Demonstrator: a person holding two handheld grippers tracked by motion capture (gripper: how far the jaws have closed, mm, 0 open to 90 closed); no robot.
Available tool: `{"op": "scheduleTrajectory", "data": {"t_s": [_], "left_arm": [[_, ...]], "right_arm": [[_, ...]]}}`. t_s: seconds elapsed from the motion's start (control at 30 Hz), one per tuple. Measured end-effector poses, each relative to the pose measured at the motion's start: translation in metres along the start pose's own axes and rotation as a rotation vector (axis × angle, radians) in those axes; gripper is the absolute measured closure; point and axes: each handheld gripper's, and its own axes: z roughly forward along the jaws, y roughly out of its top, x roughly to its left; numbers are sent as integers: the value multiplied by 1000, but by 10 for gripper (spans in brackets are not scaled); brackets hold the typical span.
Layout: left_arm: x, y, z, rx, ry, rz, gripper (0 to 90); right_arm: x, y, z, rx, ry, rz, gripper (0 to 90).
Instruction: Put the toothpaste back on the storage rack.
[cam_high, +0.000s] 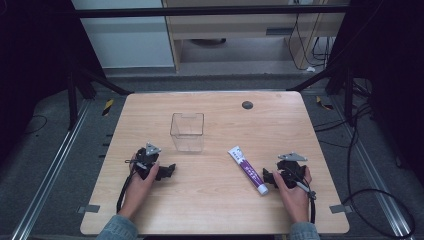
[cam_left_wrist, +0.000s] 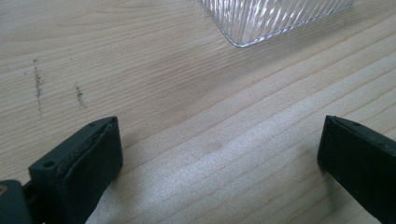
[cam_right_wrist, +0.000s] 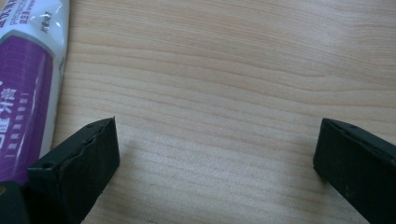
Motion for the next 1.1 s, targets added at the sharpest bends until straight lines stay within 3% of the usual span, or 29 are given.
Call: {"op": "scheduleTrajectory", "data": {"t_s": [0.3, 0.47, 0.53, 0.63, 0.7, 0.8, 0.97, 1.1], "left_arm": [[0, 0, 1, -2, 2, -6, 0], [0, 0, 1, -2, 3, -6, 0], [0, 0, 1, -2, 3, -6, 0], [0, 0, 1, -2, 3, -7, 0], [0, 0, 1, -2, 3, -7, 0], [0, 0, 1, -2, 3, -7, 0], [0, 0, 1, -2, 3, -7, 0], [0, 0, 1, -2, 3, -6, 0]], "right_arm": [[3, -1, -1, -1, -13, 7, 6], [4, -2, -2, -3, 8, -14, 11], [2, 0, -8, -3, 59, -11, 105], [1, 1, -19, -20, 64, -6, 74], [4, 1, -30, -7, 58, -27, 84], [17, 0, -50, 0, 80, -65, 95], [26, 3, -64, -3, 88, -92, 122], [40, 10, -73, -1, 112, -148, 186]]}}
